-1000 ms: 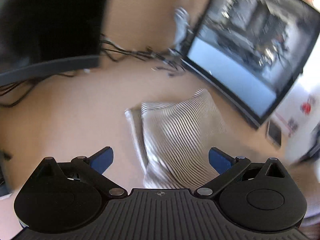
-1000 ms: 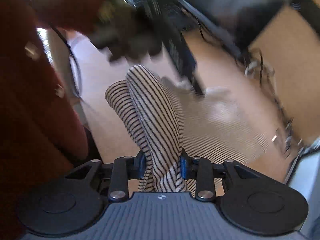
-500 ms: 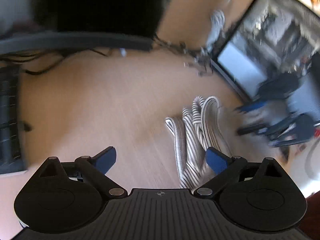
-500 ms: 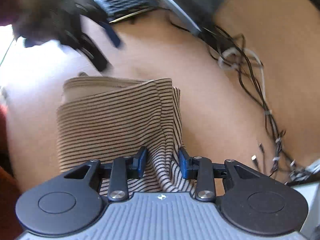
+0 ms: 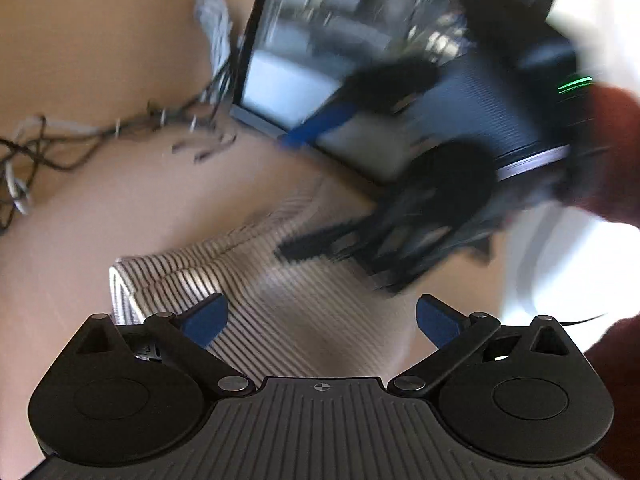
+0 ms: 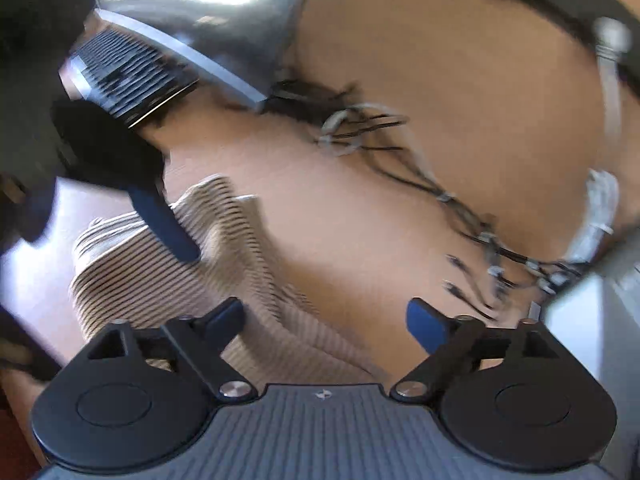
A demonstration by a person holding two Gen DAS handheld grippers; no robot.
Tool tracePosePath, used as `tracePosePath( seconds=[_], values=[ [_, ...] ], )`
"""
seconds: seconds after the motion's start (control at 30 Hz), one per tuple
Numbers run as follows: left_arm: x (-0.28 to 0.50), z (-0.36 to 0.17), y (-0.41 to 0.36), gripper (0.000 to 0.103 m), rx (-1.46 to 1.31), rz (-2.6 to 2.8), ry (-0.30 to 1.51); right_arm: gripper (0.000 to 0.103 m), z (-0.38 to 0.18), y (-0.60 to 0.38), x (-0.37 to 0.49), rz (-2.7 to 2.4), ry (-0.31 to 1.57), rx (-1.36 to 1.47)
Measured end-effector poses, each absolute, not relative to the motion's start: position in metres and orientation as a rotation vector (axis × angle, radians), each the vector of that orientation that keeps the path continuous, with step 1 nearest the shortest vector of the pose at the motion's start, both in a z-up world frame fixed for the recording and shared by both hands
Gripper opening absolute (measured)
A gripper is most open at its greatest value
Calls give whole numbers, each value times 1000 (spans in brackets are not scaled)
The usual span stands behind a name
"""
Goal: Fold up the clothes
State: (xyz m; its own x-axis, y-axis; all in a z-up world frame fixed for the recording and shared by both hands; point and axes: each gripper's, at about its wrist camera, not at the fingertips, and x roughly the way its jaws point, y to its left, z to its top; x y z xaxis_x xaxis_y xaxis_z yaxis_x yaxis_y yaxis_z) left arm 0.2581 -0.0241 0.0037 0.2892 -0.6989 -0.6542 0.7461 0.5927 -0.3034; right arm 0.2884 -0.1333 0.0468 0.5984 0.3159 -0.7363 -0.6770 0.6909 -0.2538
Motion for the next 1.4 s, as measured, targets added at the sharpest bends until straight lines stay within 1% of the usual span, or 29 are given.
tracePosePath(
  seconds=[0.13, 0.4, 0.5, 0.7, 0.8, 0.93, 1.0, 1.13, 1.23, 1.33, 1.4],
  values=[
    [281, -3, -30, 103, 80, -942, 892, 103, 35, -144, 291, 507, 723, -470],
    [299, -4, -28, 103, 218, -900, 879, 103, 1, -155, 302, 343, 786, -320],
    [303, -12, -33, 103, 264, -900, 882, 103, -10, -158, 305, 290, 800, -271],
    [305, -6, -30, 103, 277, -932, 872, 103, -4, -165, 307, 285, 843, -200],
    [309, -8, -26, 103, 264, -941, 878, 103, 5, -183, 312, 295, 908, -24],
    [312, -5, -22, 103, 264, -955, 859, 103, 16, -204, 309, 256, 905, 177],
    [316, -4, -22, 103, 277, -961, 853, 103, 16, -204, 308, 202, 891, 162],
    [324, -8, -27, 103, 320, -975, 852, 103, -3, -188, 310, 120, 934, 37],
    [332, -20, -35, 103, 364, -959, 868, 103, -10, -181, 309, 94, 930, 26],
    [350, -29, -35, 103, 325, -958, 924, 103, -10, -180, 308, 93, 934, 35],
    [359, -30, -35, 103, 292, -979, 955, 103, 0, -188, 303, 118, 962, 78]
  ],
)
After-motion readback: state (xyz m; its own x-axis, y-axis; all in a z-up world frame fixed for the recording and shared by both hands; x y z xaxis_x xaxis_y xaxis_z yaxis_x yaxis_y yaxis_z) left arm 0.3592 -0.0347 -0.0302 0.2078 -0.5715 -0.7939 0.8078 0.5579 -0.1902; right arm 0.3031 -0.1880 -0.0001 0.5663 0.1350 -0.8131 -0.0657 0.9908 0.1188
